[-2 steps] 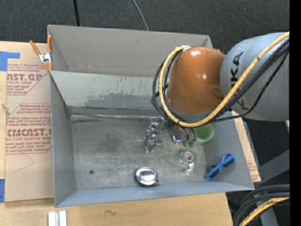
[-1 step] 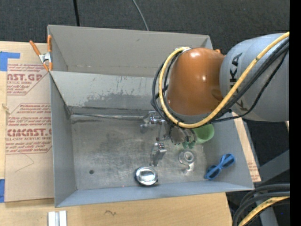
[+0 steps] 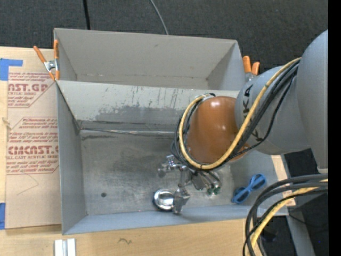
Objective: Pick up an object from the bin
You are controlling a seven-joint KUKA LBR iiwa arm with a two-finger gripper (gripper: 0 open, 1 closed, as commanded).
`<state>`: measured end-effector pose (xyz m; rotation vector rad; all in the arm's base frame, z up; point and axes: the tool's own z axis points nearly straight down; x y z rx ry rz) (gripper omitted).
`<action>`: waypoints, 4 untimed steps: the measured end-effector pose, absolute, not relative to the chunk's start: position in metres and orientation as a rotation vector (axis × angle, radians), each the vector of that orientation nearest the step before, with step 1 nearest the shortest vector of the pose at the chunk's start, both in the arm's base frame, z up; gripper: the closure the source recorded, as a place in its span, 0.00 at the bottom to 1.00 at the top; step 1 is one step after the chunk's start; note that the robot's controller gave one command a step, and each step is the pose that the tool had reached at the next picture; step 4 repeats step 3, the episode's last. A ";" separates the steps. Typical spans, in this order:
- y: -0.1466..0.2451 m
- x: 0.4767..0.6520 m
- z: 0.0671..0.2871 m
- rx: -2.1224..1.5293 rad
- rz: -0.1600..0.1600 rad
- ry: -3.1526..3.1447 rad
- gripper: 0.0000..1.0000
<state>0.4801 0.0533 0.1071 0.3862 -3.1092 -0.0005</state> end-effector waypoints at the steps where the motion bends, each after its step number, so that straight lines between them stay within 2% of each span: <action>1: 0.063 0.486 0.074 0.692 0.001 -3.084 0.00; 2: 0.062 0.483 0.072 0.689 0.000 -3.071 1.00; 3: 0.055 0.528 0.214 0.895 0.003 -3.023 1.00; 4: 0.055 0.528 0.214 0.895 0.003 -3.023 1.00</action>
Offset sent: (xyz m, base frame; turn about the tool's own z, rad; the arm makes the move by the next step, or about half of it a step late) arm 0.0009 0.0081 -0.0371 -0.1951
